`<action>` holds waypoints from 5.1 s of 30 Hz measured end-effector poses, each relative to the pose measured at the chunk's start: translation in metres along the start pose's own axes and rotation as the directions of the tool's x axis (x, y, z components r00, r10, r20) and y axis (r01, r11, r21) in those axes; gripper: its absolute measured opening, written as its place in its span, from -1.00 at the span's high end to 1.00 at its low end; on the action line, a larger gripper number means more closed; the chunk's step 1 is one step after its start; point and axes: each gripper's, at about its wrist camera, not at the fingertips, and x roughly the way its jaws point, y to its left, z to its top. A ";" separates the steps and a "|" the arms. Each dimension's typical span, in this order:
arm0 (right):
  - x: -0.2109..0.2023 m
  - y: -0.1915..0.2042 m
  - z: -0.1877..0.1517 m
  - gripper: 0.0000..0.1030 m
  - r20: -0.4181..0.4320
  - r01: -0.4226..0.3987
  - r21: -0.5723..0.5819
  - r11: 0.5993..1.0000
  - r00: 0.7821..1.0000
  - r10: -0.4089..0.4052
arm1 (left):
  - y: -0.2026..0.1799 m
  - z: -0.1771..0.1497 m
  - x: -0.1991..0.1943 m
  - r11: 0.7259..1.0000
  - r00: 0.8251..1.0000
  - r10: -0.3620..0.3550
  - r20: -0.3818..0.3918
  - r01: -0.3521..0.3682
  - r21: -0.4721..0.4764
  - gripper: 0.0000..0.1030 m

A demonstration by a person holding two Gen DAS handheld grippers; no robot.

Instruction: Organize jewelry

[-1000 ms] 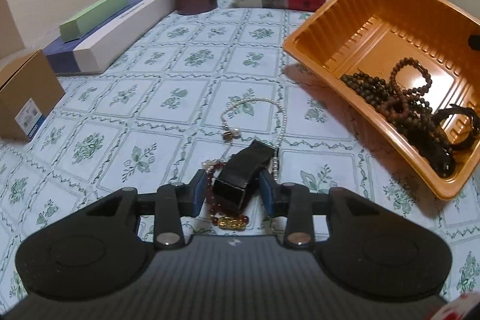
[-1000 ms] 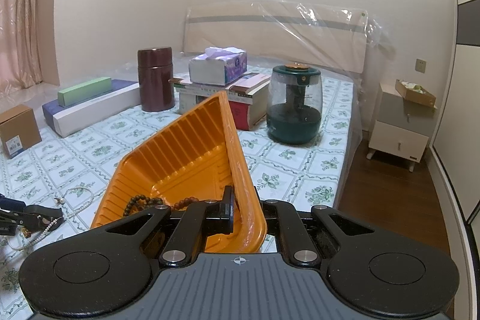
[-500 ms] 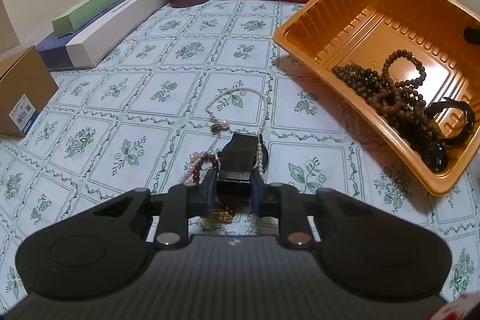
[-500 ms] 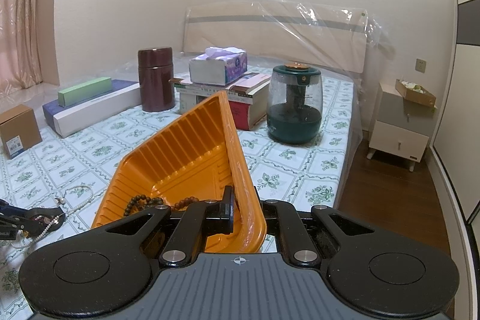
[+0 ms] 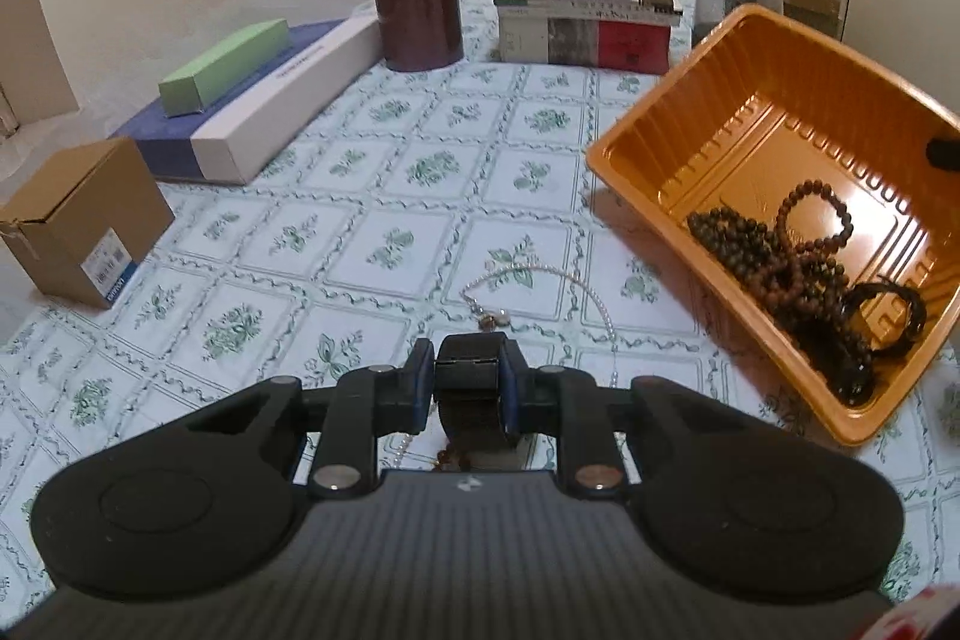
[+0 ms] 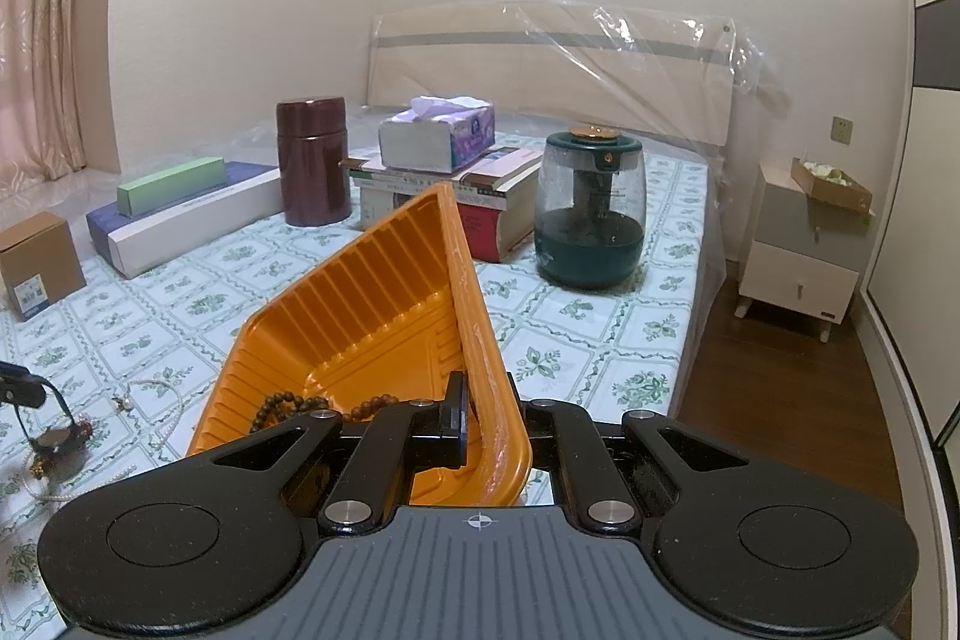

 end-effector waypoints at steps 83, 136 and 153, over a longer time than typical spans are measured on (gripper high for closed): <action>-0.001 -0.001 0.003 0.83 0.000 -0.013 0.025 1.000 1.000 0.013 | -0.035 0.039 -0.024 0.983 0.985 -0.109 0.132 0.127 -0.134 0.62; 0.001 0.000 0.000 0.83 -0.008 0.004 0.005 1.000 1.000 -0.004 | 0.002 -0.049 0.038 0.982 0.997 0.047 -0.065 -0.058 -0.182 0.93; 0.000 0.001 0.003 0.84 -0.004 -0.005 0.005 1.000 1.000 0.005 | 0.015 0.003 -0.023 0.975 0.996 -0.030 0.088 0.048 -0.216 0.93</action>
